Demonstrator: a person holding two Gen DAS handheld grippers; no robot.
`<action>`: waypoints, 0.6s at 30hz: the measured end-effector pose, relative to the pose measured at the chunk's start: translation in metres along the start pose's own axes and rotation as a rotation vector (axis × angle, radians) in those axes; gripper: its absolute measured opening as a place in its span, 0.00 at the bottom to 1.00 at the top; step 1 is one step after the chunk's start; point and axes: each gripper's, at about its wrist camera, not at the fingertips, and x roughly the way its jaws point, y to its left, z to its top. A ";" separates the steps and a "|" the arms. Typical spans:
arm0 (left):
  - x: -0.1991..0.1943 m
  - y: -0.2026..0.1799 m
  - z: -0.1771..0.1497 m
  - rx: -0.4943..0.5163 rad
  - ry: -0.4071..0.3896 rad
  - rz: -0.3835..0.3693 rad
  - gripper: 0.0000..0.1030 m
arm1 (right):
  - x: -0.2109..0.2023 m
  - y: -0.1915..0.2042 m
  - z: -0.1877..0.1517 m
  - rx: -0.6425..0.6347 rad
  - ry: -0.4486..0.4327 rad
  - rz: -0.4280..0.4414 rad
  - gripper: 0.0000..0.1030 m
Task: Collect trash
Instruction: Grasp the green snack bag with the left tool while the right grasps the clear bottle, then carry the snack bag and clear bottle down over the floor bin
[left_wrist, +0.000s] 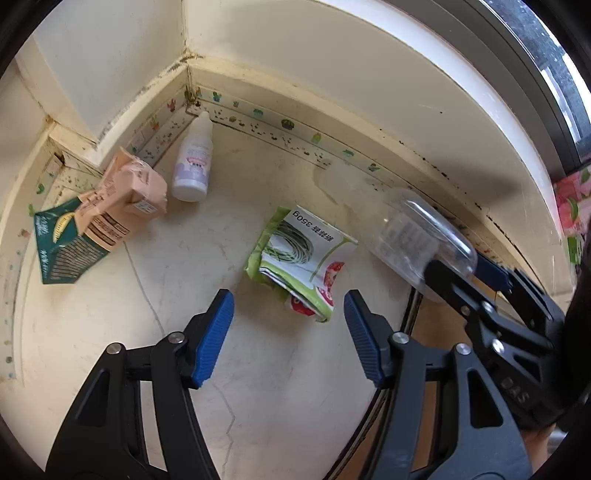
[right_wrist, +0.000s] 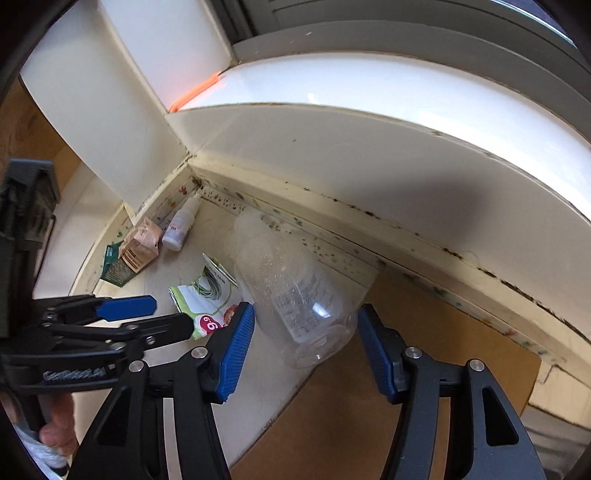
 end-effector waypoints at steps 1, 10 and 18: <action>0.002 0.000 0.000 -0.012 0.004 -0.008 0.54 | -0.007 -0.005 -0.001 0.004 -0.008 -0.002 0.56; 0.015 0.010 0.002 -0.159 -0.029 -0.072 0.19 | -0.025 -0.014 -0.012 0.008 -0.008 0.011 0.56; -0.013 -0.002 -0.013 -0.041 -0.113 0.042 0.04 | -0.027 0.002 -0.027 -0.034 0.013 0.019 0.56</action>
